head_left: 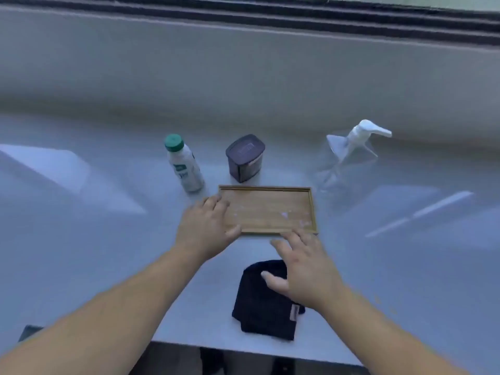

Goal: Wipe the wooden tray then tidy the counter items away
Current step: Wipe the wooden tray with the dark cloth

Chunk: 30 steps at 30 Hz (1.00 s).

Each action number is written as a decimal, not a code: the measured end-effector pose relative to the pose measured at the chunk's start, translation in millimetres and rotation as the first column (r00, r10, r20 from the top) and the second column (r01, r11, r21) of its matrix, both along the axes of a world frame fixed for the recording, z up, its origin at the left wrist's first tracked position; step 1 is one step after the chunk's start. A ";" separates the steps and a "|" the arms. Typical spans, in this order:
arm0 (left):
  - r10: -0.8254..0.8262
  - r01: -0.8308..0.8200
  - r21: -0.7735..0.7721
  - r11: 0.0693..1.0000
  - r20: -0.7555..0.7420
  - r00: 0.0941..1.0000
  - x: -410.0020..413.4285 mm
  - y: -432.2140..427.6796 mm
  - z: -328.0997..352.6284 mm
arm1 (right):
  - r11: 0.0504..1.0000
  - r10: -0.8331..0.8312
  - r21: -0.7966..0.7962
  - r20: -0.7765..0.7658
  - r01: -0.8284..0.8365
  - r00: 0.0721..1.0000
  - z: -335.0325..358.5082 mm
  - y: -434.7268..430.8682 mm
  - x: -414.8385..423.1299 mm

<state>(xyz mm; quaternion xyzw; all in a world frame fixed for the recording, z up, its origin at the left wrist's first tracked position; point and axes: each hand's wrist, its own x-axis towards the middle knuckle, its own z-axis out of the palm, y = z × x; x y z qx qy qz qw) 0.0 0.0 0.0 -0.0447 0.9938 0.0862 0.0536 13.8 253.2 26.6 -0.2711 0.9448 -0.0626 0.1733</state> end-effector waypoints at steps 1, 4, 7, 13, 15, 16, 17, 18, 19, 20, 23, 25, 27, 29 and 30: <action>0.006 -0.006 0.008 1.000 0.029 1.000 3.0 -2.1 -8.4 | 0.999 0.037 0.012 0.017 -0.037 0.999 -12.0 -2.8 9.1; 0.027 -0.027 0.012 1.000 0.014 1.000 15.7 -8.7 -34.6 | 0.992 0.116 0.037 0.054 -0.118 0.992 -41.4 -8.4 42.8; 0.019 -0.020 0.026 0.999 0.019 1.000 24.0 -13.5 -54.2 | 0.986 0.139 0.078 0.111 -0.148 0.984 -64.0 -5.0 61.9; 0.069 -0.065 0.115 0.991 -0.027 0.997 30.7 -17.3 -79.1 | 0.989 0.125 0.075 0.054 -0.129 0.991 -85.2 -1.7 76.4; 0.091 -0.084 0.122 0.989 -0.052 0.995 32.3 -16.5 -85.4 | 0.994 0.104 0.021 0.001 -0.104 0.995 -89.7 -1.1 73.2; 0.100 -0.090 0.124 0.988 -0.073 0.992 33.3 -15.3 -88.1 | 0.996 0.087 -0.019 -0.021 -0.087 0.996 -89.6 -1.5 70.1; 0.106 -0.094 0.133 0.987 -0.087 0.991 34.8 -14.2 -91.5 | 0.996 0.073 -0.056 -0.043 -0.075 0.996 -89.7 -2.3 67.3; 0.107 -0.093 0.142 0.986 -0.099 0.989 36.4 -13.5 -93.6 | 0.993 0.046 -0.106 -0.064 -0.053 0.997 -88.7 -3.5 63.9; 0.108 -0.091 0.148 0.985 -0.113 0.988 37.4 -13.4 -96.3 | 0.985 -0.005 -0.173 -0.052 -0.004 0.999 -86.0 -5.5 60.2; 0.115 -0.095 0.156 0.983 -0.127 0.985 38.9 -13.6 -98.2 | 0.960 -0.093 -0.264 0.002 0.091 0.996 -82.0 -7.6 56.7; 0.116 -0.090 0.156 0.984 -0.167 0.979 38.8 -15.5 -103.2 | 0.700 -0.431 -0.459 0.339 0.547 0.836 -61.6 -6.6 38.2; 0.111 -0.086 0.141 0.986 -0.180 0.977 38.7 -15.6 -104.4 | 0.485 -0.547 -0.553 0.413 0.677 0.728 -43.7 -1.9 21.5; 0.108 -0.087 0.125 0.988 -0.174 0.979 37.7 -15.9 -105.1 | 0.347 -0.621 -0.656 0.375 0.671 0.688 -26.5 7.0 -2.1; 0.103 -0.083 0.112 0.990 -0.186 0.977 36.9 -17.0 -106.9 | 0.344 -0.663 -0.692 0.299 0.635 0.686 -17.1 13.4 -31.6; 0.096 -0.076 0.108 0.991 -0.197 0.976 36.9 -16.7 -108.2 | 0.385 -0.668 -0.681 0.259 0.622 0.697 -16.8 15.5 -47.1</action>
